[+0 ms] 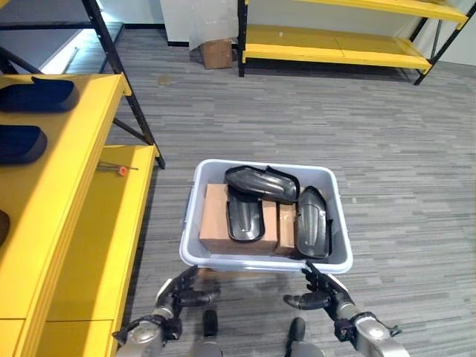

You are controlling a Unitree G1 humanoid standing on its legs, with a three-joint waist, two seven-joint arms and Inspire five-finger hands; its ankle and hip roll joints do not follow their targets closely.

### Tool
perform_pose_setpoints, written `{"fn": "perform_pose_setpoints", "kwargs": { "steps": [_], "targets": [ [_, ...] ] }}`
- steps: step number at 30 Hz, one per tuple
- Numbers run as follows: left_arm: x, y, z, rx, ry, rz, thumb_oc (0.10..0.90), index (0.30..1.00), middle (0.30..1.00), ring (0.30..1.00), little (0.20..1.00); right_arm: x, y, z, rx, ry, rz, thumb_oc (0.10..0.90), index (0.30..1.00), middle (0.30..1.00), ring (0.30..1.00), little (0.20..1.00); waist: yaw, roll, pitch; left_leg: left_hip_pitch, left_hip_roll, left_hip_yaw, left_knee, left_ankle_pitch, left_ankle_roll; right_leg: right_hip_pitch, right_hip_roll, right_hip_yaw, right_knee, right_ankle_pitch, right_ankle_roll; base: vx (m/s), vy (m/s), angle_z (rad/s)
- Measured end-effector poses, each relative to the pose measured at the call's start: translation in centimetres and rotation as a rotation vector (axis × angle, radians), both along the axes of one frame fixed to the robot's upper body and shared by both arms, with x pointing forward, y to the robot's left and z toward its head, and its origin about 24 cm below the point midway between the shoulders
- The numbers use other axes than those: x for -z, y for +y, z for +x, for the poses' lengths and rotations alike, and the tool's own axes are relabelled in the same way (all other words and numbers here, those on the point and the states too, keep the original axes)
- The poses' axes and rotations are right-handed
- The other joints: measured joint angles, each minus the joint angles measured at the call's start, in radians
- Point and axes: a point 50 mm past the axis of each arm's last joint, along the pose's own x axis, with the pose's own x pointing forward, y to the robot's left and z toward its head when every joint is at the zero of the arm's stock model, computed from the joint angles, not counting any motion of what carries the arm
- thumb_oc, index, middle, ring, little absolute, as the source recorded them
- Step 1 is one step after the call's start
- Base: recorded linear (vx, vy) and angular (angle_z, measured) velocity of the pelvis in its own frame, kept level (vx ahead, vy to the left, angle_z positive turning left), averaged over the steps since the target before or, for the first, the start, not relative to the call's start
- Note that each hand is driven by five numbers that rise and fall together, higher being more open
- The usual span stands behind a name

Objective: Move parts from the plastic box to the shelf.

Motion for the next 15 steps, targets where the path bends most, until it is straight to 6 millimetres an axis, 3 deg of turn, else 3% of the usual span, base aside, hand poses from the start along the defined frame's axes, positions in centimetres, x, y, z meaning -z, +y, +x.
{"fn": "perform_pose_setpoints", "kwargs": {
  "steps": [6,10,11,15],
  "targets": [
    [-1.1,0.1,0.1,0.007,-0.063,0.008,0.900,1.000,1.000,1.000,1.000,-5.4,-0.3,3.9,-0.051,-0.266,-0.077,0.900,1.000,1.000,1.000,1.000,0.006,-0.052,0.003,-0.003,-0.002,-0.001,0.004,-0.006,0.003,0.007,-0.002,-0.005,-0.008,-0.008,0.010,0.05,0.019,0.02],
    [-1.4,0.3,0.4,0.016,-0.077,0.027,0.900,1.000,1.000,1.000,1.000,-9.1,-0.9,6.3,-0.017,-0.460,-0.139,0.900,1.000,1.000,1.000,1.000,0.025,-0.077,0.002,-0.009,-0.002,-0.003,0.004,-0.002,-0.008,0.018,-0.001,-0.017,-0.034,-0.038,0.037,0.00,-0.006,0.04],
    [-1.7,0.4,0.8,0.016,-0.092,0.031,0.900,1.000,1.000,1.000,1.000,-10.6,-1.0,7.2,-0.027,-0.527,-0.187,0.900,1.000,1.000,1.000,1.000,0.026,-0.077,0.004,-0.027,0.005,-0.017,0.004,0.003,-0.020,0.018,0.007,-0.034,-0.046,-0.052,0.035,-0.02,-0.043,0.22],
    [-2.6,0.1,1.6,0.012,-0.146,0.032,0.900,1.000,1.000,1.000,1.000,-12.2,-0.8,8.2,-0.059,-0.604,-0.271,0.900,1.000,1.000,1.000,1.000,0.049,-0.074,0.006,-0.077,0.037,-0.034,0.006,0.021,-0.034,-0.005,0.044,-0.057,-0.080,-0.046,0.025,-0.05,-0.040,0.11]
  ]
}}
